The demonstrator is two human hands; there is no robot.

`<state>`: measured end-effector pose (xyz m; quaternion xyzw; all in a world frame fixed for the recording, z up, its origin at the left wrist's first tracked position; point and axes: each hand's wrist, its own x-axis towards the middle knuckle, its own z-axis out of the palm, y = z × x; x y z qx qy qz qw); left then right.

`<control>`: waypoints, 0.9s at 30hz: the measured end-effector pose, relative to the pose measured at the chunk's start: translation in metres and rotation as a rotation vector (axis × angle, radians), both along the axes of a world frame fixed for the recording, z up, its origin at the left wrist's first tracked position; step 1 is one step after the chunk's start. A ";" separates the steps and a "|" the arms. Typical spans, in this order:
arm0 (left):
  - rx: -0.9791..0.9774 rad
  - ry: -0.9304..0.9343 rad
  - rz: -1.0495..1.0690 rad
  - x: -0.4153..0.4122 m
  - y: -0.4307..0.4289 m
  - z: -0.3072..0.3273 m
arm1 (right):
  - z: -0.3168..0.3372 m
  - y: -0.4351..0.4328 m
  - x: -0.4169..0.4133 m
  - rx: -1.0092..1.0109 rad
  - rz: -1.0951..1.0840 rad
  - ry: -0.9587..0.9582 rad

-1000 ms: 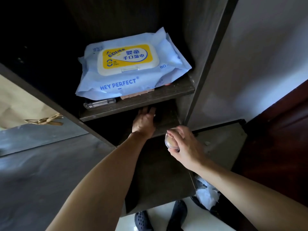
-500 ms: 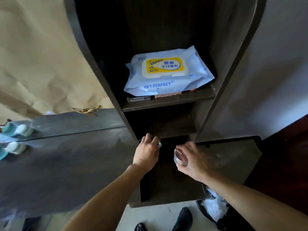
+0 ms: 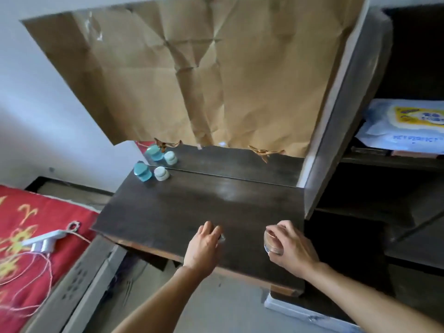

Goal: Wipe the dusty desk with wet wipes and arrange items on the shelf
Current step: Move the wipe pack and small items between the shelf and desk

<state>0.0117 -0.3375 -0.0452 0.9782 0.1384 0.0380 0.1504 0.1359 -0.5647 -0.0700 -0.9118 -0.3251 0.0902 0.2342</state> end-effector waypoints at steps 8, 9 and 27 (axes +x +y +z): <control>-0.010 0.055 0.110 -0.076 0.110 0.013 | 0.015 0.120 -0.050 -0.003 0.048 -0.007; -0.019 0.060 0.123 -0.078 0.120 0.013 | 0.017 0.131 -0.052 -0.008 0.058 -0.011; -0.028 0.165 0.076 0.040 0.282 -0.022 | -0.029 0.320 0.064 -0.057 0.065 0.111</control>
